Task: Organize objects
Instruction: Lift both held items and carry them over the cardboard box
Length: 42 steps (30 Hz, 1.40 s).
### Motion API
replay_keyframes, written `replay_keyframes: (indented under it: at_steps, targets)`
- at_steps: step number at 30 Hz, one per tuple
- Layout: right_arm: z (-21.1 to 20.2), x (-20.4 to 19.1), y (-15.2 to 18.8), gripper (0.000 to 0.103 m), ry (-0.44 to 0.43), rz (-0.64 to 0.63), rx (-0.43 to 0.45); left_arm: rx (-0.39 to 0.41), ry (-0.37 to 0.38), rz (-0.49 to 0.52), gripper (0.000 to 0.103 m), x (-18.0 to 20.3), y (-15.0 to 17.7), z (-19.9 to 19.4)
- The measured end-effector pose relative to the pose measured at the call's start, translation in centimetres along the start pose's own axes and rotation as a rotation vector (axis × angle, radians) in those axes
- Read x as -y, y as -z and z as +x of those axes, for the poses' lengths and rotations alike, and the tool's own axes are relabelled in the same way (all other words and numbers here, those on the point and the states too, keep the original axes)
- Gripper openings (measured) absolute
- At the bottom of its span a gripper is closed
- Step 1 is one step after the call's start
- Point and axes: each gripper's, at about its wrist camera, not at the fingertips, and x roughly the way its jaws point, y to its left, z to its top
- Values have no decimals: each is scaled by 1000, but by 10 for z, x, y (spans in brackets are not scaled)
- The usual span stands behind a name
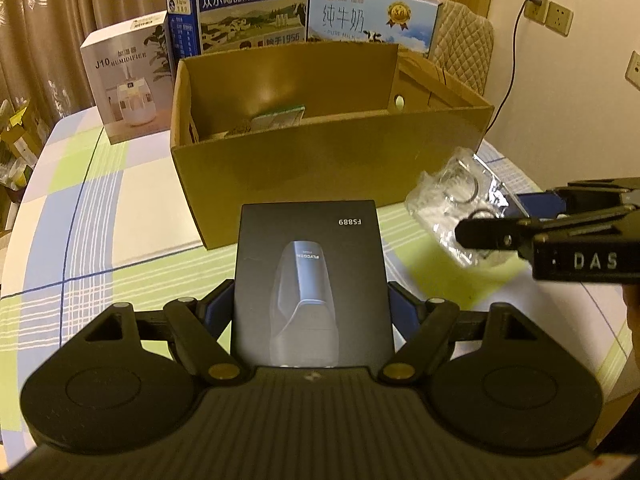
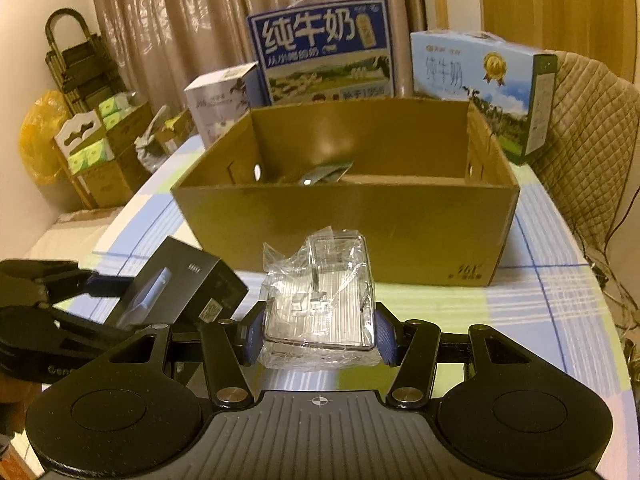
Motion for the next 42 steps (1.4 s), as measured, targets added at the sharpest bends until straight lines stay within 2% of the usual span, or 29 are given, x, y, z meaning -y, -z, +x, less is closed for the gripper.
replay_keyframes:
  at_steps: [12,24,29,42]
  targets:
    - [-9,3,-18,51,50,-25,92,71,14,0,76,8,-20,-11]
    - [-7,16,-42,51,85,1,164,159,4,-28,76,3,-62,-20]
    - [-8,24,-60,51,93,37,215,167,-6,-23,76,2,-72,-17]
    - [11,28,-95,51,112,63,265,167,-51,-9,76,-2,-104,-1]
